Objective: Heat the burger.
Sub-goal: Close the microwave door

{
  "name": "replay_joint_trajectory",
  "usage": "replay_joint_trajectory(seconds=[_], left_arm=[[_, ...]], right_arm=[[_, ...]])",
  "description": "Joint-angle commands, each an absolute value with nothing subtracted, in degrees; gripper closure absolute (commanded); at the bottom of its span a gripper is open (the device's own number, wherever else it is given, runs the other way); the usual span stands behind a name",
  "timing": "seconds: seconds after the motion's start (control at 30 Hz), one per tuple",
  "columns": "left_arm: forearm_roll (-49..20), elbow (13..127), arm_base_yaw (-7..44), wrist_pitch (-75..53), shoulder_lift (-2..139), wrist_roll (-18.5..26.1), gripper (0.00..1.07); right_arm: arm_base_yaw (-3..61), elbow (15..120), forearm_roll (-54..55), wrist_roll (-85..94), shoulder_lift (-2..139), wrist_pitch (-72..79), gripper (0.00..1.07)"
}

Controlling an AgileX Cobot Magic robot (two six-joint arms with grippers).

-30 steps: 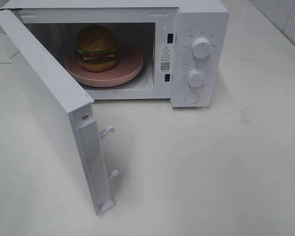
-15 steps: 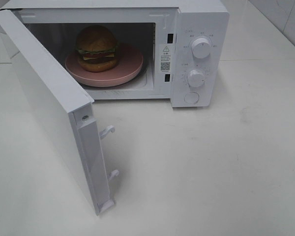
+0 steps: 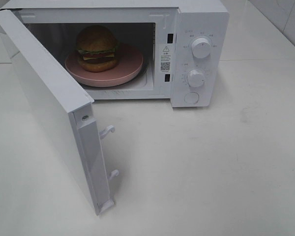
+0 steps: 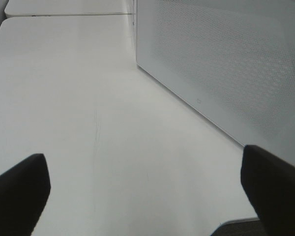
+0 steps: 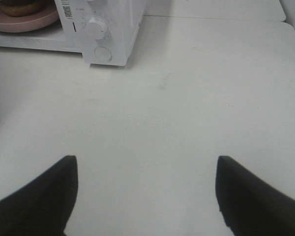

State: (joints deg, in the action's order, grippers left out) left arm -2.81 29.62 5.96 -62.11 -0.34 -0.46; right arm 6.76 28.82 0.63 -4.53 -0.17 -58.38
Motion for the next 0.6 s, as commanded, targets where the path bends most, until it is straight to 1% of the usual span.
replay_joint_trajectory(seconds=[0.03, 0.6], left_arm=[[-3.15, 29.62, 6.07, -61.31, -0.52, -0.4, 0.09], [-3.15, 29.62, 6.07, -61.31, -0.52, -0.4, 0.09]], right_arm=[[6.07, 28.53, 0.86, -4.24, -1.89, -57.12, 0.32], [6.07, 28.53, 0.92, -4.13, -1.89, -57.12, 0.32]])
